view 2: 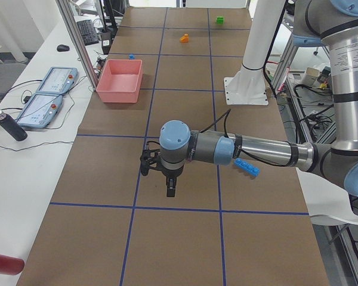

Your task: Put all blocks into box

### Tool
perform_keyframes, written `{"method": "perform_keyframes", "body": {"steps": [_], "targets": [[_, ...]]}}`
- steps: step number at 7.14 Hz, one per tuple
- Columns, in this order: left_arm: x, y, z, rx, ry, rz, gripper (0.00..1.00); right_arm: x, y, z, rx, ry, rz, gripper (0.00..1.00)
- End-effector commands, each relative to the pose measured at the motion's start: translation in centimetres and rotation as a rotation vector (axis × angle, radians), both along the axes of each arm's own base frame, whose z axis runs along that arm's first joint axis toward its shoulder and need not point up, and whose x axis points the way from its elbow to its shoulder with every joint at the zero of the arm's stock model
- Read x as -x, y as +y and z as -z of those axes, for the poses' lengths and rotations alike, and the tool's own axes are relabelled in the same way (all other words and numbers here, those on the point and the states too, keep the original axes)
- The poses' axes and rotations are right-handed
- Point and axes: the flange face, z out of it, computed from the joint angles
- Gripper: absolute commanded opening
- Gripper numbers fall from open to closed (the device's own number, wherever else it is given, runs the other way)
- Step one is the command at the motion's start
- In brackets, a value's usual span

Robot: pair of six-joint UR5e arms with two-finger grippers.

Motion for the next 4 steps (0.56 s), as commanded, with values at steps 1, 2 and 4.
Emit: {"method": "perform_keyframes", "body": {"steps": [1, 2, 4], "targets": [[-0.14, 0.06, 0.05, -0.027, 0.001, -0.004, 1.0, 0.08, -0.05, -0.19, 0.005, -0.002, 0.002, 1.0], [-0.2, 0.04, 0.16, -0.033, 0.001, -0.006, 1.0, 0.13, 0.08, -0.18, 0.001, -0.01, 0.006, 1.0], [-0.38, 0.43, 0.18, -0.064, 0.028, -0.01, 1.0, 0.28, 0.21, 0.0, 0.001, -0.031, 0.006, 1.0]]}}
